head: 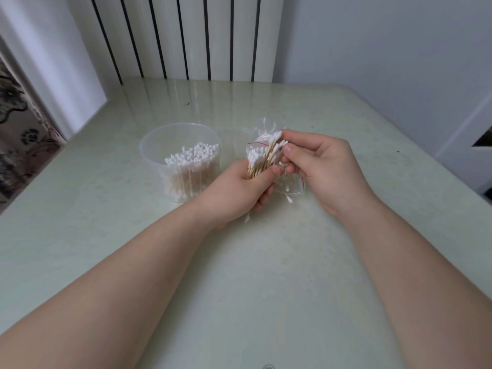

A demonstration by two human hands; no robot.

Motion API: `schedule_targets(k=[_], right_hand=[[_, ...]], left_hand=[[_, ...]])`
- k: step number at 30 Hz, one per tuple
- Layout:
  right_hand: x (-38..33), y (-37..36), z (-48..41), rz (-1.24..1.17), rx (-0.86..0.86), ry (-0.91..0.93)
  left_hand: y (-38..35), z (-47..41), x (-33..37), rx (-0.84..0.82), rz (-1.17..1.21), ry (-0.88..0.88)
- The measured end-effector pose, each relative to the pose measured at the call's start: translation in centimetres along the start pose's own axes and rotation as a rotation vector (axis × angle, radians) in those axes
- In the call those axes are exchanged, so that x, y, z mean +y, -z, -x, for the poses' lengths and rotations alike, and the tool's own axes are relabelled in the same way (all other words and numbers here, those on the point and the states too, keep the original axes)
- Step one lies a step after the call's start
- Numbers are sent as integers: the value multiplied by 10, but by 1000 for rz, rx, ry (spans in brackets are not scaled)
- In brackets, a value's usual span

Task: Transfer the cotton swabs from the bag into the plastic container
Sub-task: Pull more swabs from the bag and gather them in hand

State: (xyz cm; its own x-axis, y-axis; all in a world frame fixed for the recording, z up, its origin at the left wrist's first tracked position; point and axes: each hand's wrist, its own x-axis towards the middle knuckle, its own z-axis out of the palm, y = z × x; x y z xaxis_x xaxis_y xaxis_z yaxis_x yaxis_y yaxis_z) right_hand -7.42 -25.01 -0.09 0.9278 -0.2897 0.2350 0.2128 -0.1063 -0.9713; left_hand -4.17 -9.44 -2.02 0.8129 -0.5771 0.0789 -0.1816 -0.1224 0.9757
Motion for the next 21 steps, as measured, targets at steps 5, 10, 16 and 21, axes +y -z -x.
schedule_targets(k=[5,10,16,21], right_hand=[[-3,-4,6,116,-22,65],[-8,1,9,96,-51,102],[-6,0,15,163,-247,120],[-8,-1,16,221,-228,135]], left_hand=[[-1,1,3,-30,109,35],[0,2,6,-24,91,54],[-2,3,6,-59,125,51],[1,4,5,-46,31,66]])
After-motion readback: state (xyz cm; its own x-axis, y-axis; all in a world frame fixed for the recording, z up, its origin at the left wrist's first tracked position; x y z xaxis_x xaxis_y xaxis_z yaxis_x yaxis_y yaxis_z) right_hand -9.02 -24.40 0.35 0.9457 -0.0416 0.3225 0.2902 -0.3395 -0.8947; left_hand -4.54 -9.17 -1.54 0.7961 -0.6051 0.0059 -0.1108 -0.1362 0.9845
